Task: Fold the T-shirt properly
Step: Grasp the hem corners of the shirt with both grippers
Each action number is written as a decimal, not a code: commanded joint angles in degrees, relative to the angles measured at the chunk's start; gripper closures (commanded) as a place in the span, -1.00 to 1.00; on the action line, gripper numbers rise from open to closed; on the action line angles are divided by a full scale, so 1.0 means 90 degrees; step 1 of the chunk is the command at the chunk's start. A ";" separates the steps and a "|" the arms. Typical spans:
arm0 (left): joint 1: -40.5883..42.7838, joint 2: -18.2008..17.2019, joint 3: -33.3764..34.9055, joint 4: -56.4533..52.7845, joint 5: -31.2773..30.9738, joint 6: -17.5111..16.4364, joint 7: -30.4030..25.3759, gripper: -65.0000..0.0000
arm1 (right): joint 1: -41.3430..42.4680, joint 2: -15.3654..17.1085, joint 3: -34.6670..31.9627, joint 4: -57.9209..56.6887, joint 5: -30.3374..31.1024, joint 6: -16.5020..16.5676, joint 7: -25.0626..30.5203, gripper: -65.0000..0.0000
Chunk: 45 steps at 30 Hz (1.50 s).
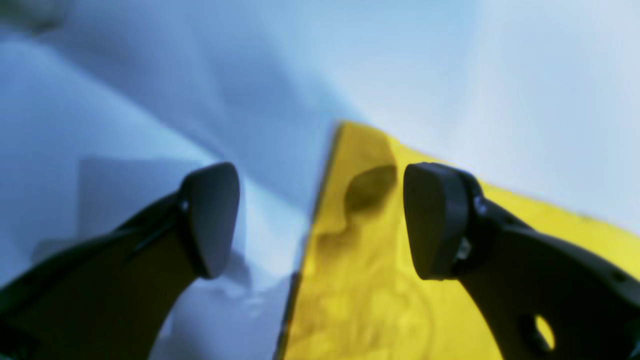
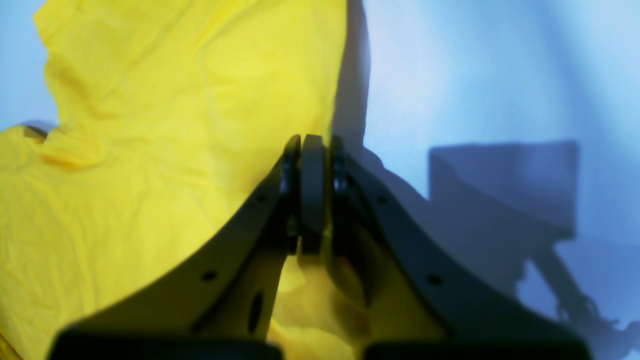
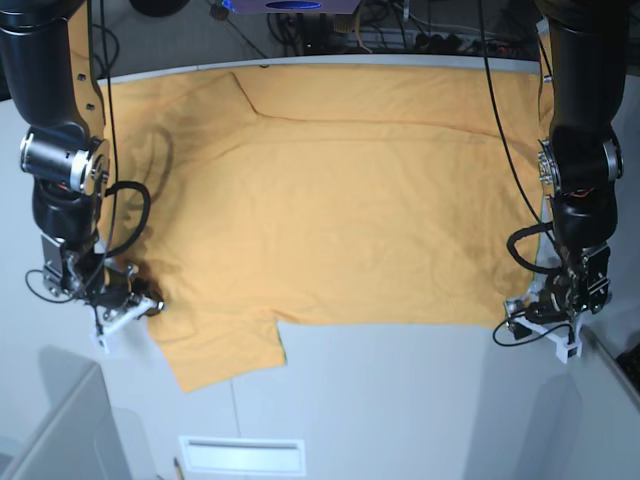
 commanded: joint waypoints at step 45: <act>0.1568 0.0276 0.0551 0.2698 -0.0100 -0.0064 0.1003 1.00 | 0.0086 0.0075 0.0033 0.0061 -0.0103 -0.0032 0.0166 1.00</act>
